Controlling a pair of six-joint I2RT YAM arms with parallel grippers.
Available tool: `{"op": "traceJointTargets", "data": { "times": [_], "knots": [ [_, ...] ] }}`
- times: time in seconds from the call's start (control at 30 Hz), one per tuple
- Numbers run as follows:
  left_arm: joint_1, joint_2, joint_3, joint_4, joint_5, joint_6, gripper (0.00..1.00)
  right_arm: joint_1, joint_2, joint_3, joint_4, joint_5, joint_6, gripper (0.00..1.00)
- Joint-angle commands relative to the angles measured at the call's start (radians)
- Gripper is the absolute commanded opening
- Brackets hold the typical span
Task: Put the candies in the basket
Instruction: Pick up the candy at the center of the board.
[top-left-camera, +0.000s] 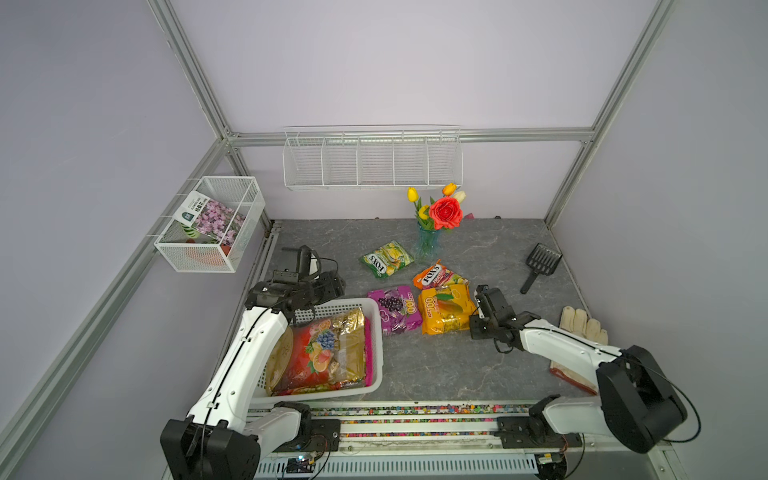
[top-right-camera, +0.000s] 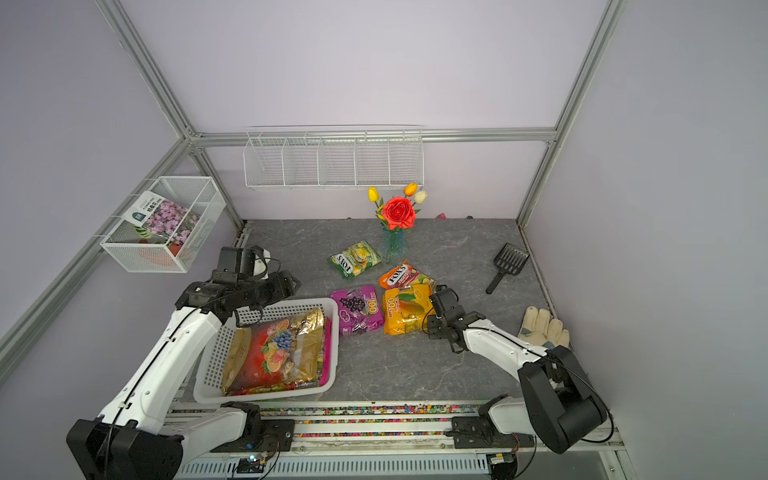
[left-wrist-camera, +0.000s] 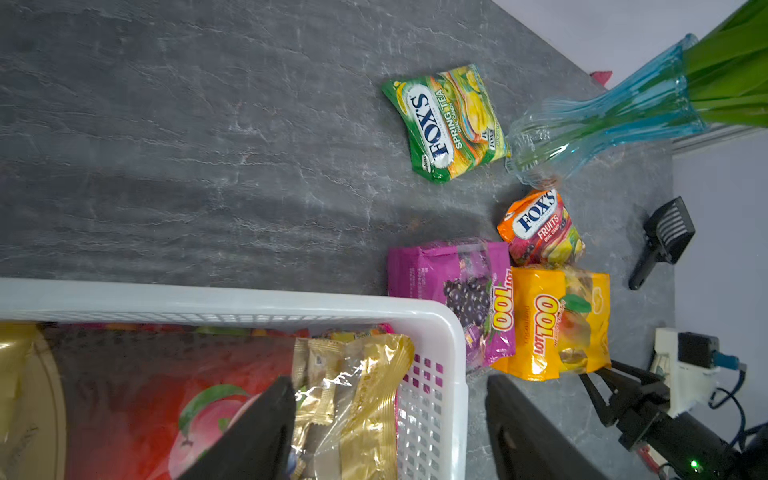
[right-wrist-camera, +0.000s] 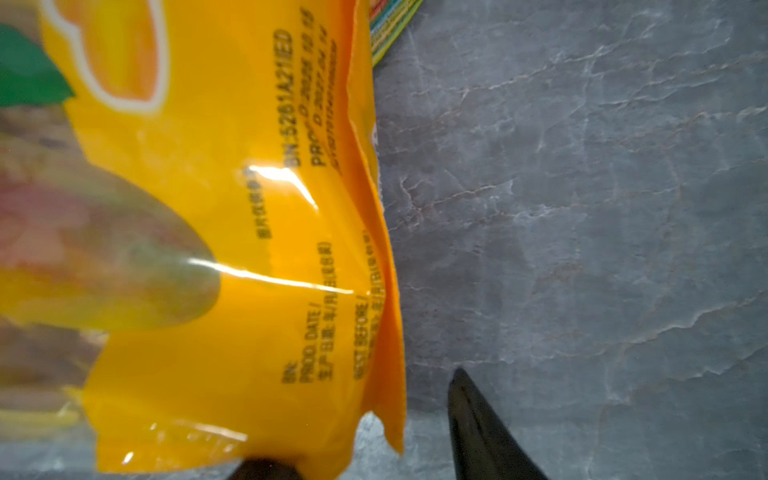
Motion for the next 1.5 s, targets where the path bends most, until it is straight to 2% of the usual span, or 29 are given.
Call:
{"op": "traceJointTargets", "data": {
  "times": [0.0, 0.13, 0.3, 0.67, 0.73, 0.83, 1.0, 1.07, 1.2, 1.33, 1.47],
  "knots": [
    [0.003, 0.014, 0.020, 0.026, -0.042, -0.015, 0.75, 0.000, -0.005, -0.059, 0.263, 0.079, -0.045, 0.47],
    [0.003, 0.024, 0.012, 0.034, -0.015, -0.021, 0.75, 0.001, 0.058, -0.033, 0.351, 0.100, -0.067, 0.48],
    [0.004, 0.003, -0.024, 0.056, -0.013, -0.020, 0.75, 0.000, 0.076, -0.080, 0.540, 0.102, -0.139, 0.47],
    [0.005, 0.004, -0.039, 0.065, -0.004, -0.019, 0.75, -0.014, 0.086, -0.106, 0.679, -0.054, -0.233, 0.45],
    [0.004, 0.005, -0.043, 0.067, 0.001, -0.017, 0.75, -0.031, 0.106, -0.094, 0.680, -0.110, -0.238, 0.41],
    [0.003, 0.009, -0.048, 0.067, 0.004, -0.015, 0.75, -0.045, 0.150, -0.071, 0.701, -0.189, -0.272, 0.29],
    [0.004, 0.014, -0.044, 0.065, 0.015, -0.009, 0.75, -0.039, 0.184, -0.075, 0.764, -0.197, -0.308, 0.10],
    [0.004, 0.012, -0.046, 0.063, 0.008, -0.009, 0.75, -0.036, 0.159, -0.095, 0.794, -0.197, -0.318, 0.04],
    [0.004, 0.004, -0.049, 0.063, -0.014, -0.018, 0.75, -0.029, 0.055, -0.116, 0.763, -0.219, -0.339, 0.00],
    [0.004, 0.009, -0.038, 0.055, -0.042, -0.018, 0.77, 0.032, -0.120, -0.119, 0.590, -0.179, -0.347, 0.00],
    [0.004, 0.015, -0.032, 0.080, -0.049, -0.031, 0.78, 0.101, -0.322, -0.076, 0.337, -0.119, -0.410, 0.00]
  ]
}}
